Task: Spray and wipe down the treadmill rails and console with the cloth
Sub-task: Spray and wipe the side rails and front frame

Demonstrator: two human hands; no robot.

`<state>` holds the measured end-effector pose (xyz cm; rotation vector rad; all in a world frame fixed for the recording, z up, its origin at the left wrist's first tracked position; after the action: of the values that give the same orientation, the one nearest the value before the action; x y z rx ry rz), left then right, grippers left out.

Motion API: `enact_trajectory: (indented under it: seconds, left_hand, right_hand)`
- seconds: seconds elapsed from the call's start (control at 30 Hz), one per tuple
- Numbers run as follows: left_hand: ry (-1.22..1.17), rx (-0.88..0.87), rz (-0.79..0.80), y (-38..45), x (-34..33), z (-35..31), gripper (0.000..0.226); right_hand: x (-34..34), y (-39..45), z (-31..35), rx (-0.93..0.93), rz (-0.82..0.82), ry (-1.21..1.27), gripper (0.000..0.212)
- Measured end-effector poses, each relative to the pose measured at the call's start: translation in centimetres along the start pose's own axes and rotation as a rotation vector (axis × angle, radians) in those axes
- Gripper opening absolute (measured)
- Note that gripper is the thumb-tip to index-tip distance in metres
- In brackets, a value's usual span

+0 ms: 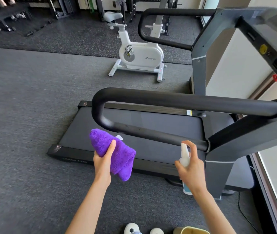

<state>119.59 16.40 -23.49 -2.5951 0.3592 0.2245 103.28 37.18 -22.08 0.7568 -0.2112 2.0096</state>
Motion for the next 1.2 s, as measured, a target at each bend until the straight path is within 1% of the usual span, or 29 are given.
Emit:
enact_trajectory:
  seconds: [0.13,0.2,0.3,0.43,0.47,0.53,0.57,0.63,0.67,0.73,0.8,0.87,0.9,0.97,1.07,1.13,1.2]
  left_hand:
    - [-0.099,-0.096,-0.104,2.0,0.2,-1.7,0.045]
    - [-0.114,-0.142,-0.114,3.6,-0.3,-3.1,0.042]
    - [-0.076,-0.148,-0.062,5.7,-2.1,-4.2,0.051]
    - [-0.102,-0.145,-0.039,6.2,-4.6,-3.2,0.061]
    - [-0.118,-0.129,-0.027,6.1,-5.1,-2.6,0.064]
    - [-0.145,-0.041,0.015,5.3,-6.6,-1.0,0.069]
    - [-0.14,0.003,0.056,4.6,-7.6,-0.1,0.066]
    - [-0.125,0.09,0.109,3.0,-10.0,1.9,0.049]
    - [-0.139,0.143,0.091,2.3,-11.3,2.8,0.045]
    - [-0.199,0.24,0.006,1.3,-13.0,3.6,0.052]
    - [-0.209,0.26,-0.045,1.1,-13.2,3.6,0.053]
    - [-0.198,0.212,-0.115,1.3,-11.7,2.3,0.042]
    - [-0.205,0.179,-0.171,1.9,-10.6,1.4,0.042]
    - [-0.208,0.092,-0.274,3.7,-8.1,-0.8,0.051]
    - [-0.067,-0.025,-0.353,5.0,-6.7,-3.3,0.073]
    - [-0.074,-0.013,-0.37,4.8,-7.9,-3.0,0.077]
    - [-0.121,0.029,-0.371,4.3,-9.3,-2.0,0.074]
  right_hand:
    - [-0.9,0.2,0.6,0.046,0.069,0.021,0.07]
    - [-1.0,0.2,0.8,0.058,0.072,0.036,0.073]
    - [-0.8,0.2,0.9,0.071,0.064,0.049,0.083]
    - [-0.4,0.2,0.5,0.091,0.047,0.05,0.085]
    - [-0.3,0.1,0.4,0.098,0.051,0.051,0.085]
    - [-0.2,0.0,0.1,0.097,0.06,0.059,0.086]
    - [-0.1,-0.1,0.0,0.095,0.059,0.067,0.087]
    - [0.0,-0.1,-0.2,0.099,0.053,0.081,0.085]
    - [0.0,0.0,-0.2,0.102,0.051,0.085,0.085]
    - [0.1,0.2,-0.3,0.11,0.054,0.086,0.083]
    - [0.4,0.4,-0.2,0.125,0.059,0.093,0.081]
    - [0.7,0.6,-0.1,0.14,0.056,0.101,0.08]
    - [0.9,0.8,-0.1,0.142,0.053,0.103,0.079]
    - [1.1,1.0,-0.1,0.14,0.05,0.102,0.078]
    - [1.1,1.1,0.2,0.145,0.053,0.105,0.079]
    - [0.9,1.0,0.4,0.155,0.061,0.106,0.08]
    - [0.8,0.6,0.2,0.151,0.061,0.103,0.08]
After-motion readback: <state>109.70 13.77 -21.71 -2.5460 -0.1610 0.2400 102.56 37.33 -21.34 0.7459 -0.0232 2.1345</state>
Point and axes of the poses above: each hand's wrist, its own y-axis towards the middle knuckle, its own x-axis out of the back of the hand, z = x × y, the point moved 1 cm from there along y, towards the middle knuckle, and after that the axes turned 7 degrees about x, right-handed, at the moved point
